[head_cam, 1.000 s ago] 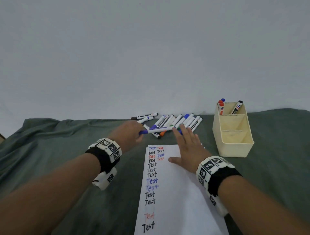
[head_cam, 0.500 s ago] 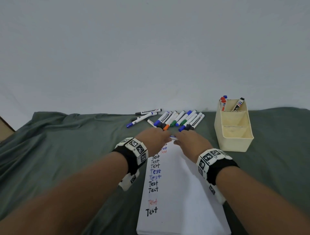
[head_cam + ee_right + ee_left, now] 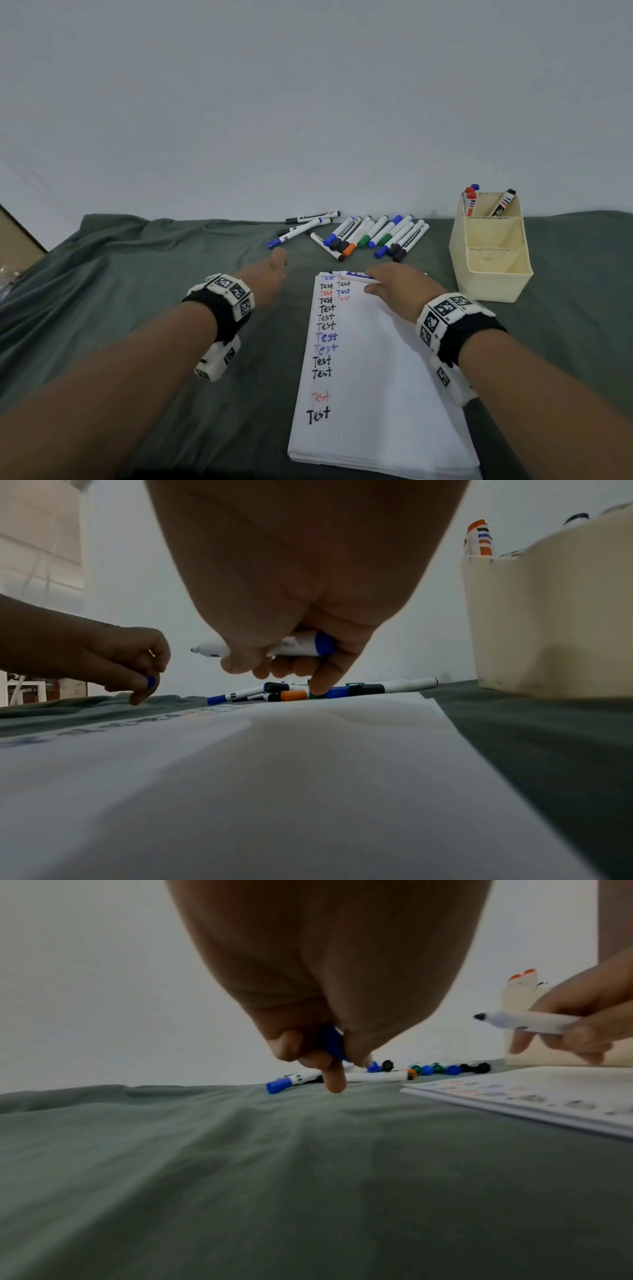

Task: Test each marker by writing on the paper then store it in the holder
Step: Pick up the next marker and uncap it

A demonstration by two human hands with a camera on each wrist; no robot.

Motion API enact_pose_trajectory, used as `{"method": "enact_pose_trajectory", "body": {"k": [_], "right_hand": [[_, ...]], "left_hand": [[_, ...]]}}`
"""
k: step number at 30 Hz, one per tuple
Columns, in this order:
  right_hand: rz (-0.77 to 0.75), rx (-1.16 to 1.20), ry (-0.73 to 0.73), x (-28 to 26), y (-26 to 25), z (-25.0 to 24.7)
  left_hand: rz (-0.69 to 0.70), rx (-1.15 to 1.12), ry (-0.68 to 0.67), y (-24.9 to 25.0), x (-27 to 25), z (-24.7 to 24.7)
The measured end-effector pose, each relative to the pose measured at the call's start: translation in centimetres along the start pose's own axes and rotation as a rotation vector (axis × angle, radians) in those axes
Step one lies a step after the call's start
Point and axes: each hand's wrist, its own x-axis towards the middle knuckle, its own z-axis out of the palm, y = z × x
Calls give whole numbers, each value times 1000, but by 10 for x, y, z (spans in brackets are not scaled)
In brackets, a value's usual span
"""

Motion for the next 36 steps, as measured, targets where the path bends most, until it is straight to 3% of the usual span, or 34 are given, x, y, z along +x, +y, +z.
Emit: {"method": "enact_pose_trajectory", "body": {"k": [6,13,16,19,22,25,28,32,36], "right_hand": [[5,-14,-17,1,-1,-1],[8,-30,-13,5,2,4],[9,-40,-9,7,4,6],[13,-38,20,9,7,8],[16,-25,76,11,10,12],[11,36,138,9,12,15],[-69,75,157,7,13,14],[-101,-53,134,9,14,15],[-162,81,203,7,18,12]], "left_hand": [[30,218,-104,-30,8,-9],[30,107,-79,-29,7,-4],[19,176,-80,-27,3,-9],[67,332,48,-16,-9,-14],[169,222,133,11,-24,-11],[253,168,-136,34,-34,8],[202,190,-392,38,-37,30],[181,211,-457,36,-35,40],[163,190,-466,38,-35,40]]}}
